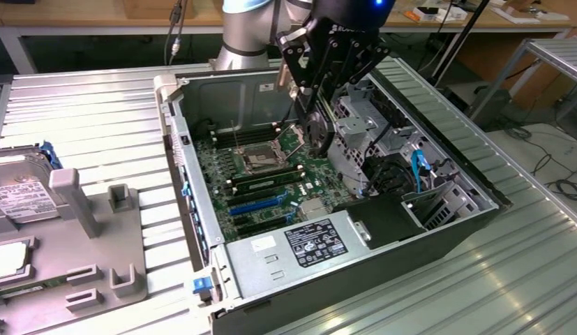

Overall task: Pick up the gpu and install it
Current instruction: 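Insert the gpu into the slot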

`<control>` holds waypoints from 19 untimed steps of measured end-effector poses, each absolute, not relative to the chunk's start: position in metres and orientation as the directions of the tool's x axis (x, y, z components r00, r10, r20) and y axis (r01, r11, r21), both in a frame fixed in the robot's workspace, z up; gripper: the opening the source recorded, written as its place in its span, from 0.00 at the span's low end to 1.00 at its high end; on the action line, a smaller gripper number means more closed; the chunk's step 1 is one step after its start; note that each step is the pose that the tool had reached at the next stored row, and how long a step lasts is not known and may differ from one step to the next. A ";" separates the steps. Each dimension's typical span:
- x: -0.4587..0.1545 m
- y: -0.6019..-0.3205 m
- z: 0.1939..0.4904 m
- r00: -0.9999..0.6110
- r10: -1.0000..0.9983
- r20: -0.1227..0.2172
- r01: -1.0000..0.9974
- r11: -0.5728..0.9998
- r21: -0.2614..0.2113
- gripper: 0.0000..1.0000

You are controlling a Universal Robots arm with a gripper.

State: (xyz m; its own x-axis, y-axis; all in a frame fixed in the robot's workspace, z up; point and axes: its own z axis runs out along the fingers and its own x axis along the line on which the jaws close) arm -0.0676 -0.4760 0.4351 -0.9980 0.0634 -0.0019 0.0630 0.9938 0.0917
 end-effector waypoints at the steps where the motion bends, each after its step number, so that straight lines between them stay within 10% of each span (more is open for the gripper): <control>1: -0.068 -0.476 0.435 -0.998 0.059 -0.002 0.058 0.994 0.092 0.27; 19: -0.068 -0.476 0.435 -0.999 -0.035 -0.002 -0.035 0.995 0.092 0.27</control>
State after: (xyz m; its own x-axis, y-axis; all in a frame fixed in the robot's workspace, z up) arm -0.0677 -0.4761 0.4350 -0.9994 -0.0353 -0.0019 -0.0353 0.9952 0.0917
